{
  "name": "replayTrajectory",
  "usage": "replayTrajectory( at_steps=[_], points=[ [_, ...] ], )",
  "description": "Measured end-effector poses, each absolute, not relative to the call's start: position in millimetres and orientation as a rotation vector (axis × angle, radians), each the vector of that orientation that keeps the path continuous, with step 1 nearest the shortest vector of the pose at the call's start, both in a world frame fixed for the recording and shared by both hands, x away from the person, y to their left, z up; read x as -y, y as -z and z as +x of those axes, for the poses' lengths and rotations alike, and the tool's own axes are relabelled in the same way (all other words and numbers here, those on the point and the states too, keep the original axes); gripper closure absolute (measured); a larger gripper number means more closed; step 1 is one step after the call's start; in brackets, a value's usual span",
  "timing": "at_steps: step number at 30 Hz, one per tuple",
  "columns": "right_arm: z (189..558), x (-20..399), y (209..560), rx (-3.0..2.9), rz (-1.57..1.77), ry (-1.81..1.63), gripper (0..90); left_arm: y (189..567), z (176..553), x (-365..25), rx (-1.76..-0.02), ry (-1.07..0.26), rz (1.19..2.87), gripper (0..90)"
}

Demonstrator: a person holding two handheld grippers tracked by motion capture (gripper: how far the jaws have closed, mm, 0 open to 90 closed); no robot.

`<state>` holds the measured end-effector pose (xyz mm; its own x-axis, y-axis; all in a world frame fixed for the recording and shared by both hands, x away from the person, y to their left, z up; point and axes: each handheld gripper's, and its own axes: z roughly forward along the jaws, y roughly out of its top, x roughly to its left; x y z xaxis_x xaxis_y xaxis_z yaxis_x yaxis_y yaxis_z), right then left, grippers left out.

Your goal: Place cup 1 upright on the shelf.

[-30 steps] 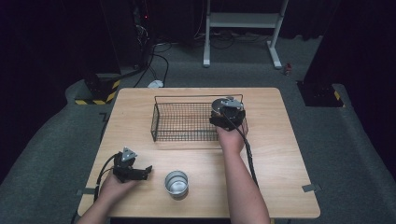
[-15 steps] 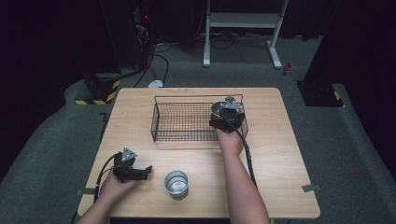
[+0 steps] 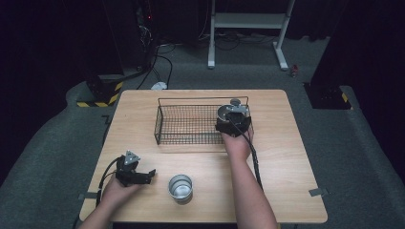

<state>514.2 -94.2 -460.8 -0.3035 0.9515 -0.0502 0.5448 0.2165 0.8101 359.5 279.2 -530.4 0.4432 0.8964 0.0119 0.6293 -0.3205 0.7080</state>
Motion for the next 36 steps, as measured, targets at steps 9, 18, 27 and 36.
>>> replayTrajectory(
  at_steps=[9,18,27,36],
  points=[
    [515.1,95.0,462.1,-1.955,1.398,-0.933,10.3,530.4,359.4,-279.1,-1.275,-0.542,2.062,0.9],
    [510.8,97.4,460.6,-1.951,1.402,-0.944,9.9,530.4,359.4,-279.1,-1.275,-0.543,2.062,0.9],
    [501.5,100.6,456.1,-1.941,1.406,-0.962,9.9,530.6,359.6,-278.6,-1.277,-0.543,2.059,0.8],
    [490.3,108.0,454.5,-1.930,1.391,-0.979,9.9,530.7,359.0,-278.2,-1.285,-0.541,2.053,0.8]
  ],
)
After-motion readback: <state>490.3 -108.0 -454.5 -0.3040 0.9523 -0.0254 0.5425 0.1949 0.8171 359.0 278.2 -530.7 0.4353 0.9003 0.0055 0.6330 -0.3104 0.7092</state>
